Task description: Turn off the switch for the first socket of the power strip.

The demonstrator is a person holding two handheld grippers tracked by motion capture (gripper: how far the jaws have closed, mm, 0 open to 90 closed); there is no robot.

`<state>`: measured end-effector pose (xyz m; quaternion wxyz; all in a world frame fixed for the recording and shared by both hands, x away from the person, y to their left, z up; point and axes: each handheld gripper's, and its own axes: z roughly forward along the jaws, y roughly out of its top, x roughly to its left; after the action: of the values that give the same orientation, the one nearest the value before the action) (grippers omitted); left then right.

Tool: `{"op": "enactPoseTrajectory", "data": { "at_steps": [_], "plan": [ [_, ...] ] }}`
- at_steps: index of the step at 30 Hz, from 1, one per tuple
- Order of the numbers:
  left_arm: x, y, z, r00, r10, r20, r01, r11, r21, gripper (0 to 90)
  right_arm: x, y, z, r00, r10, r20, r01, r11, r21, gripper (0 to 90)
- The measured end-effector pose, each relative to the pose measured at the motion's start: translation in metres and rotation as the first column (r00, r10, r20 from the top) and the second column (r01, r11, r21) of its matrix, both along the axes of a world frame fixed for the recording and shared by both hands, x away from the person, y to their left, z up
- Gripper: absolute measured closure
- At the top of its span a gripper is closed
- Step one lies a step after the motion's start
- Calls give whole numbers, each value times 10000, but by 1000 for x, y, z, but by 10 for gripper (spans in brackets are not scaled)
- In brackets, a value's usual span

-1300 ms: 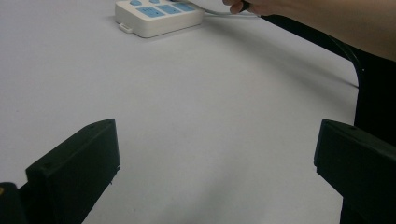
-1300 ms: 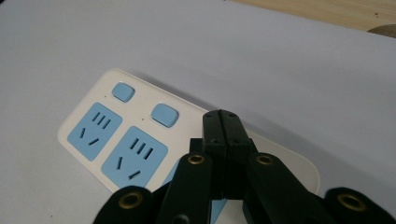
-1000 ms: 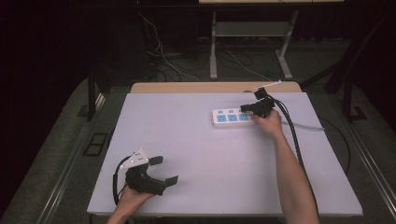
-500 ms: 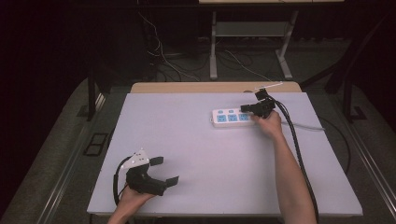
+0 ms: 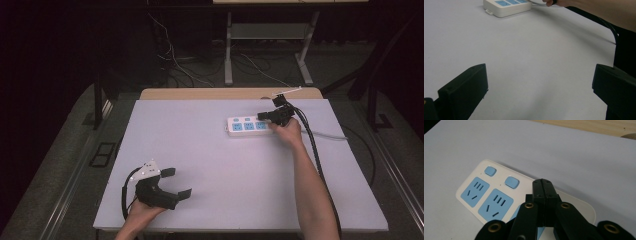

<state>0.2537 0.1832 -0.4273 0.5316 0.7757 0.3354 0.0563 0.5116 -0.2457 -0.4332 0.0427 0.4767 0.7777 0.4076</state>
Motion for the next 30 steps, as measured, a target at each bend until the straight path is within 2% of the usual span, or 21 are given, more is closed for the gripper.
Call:
{"op": "enactPoseTrajectory", "data": {
  "at_steps": [7,11,12,13,15,17,26,30],
  "plan": [
    [1,-1,0,10000,-74,-15,74,10000,32,0,0,2,2,10000,-68,-53,67,9999,-153,900],
    [2,0,0,10000,-41,-12,42,10000,41,0,0,5,4,10000,-26,-19,25,9989,-469,900],
    [2,0,0,10000,-29,-4,29,10000,41,0,-1,4,6,9999,-12,107,17,9989,-465,900],
    [2,1,0,10000,-18,-11,18,10000,27,0,-1,3,9,9998,-147,118,152,9987,-492,900],
    [3,1,-1,10000,13,-27,-13,10000,-42,0,-2,0,9,10000,-76,44,79,9971,-757,900],
    [3,2,-1,10000,38,-38,-38,10000,-73,0,-4,-5,12,9999,-70,86,74,9986,-516,900],
    [3,1,-1,10000,18,-53,-18,10000,-44,0,-10,-7,25,9994,155,309,-141,9989,-447,900],
    [3,1,-1,10000,33,-33,-33,9999,-132,0,-14,-8,30,9994,201,268,-189,9990,-413,900]
  ]
}}
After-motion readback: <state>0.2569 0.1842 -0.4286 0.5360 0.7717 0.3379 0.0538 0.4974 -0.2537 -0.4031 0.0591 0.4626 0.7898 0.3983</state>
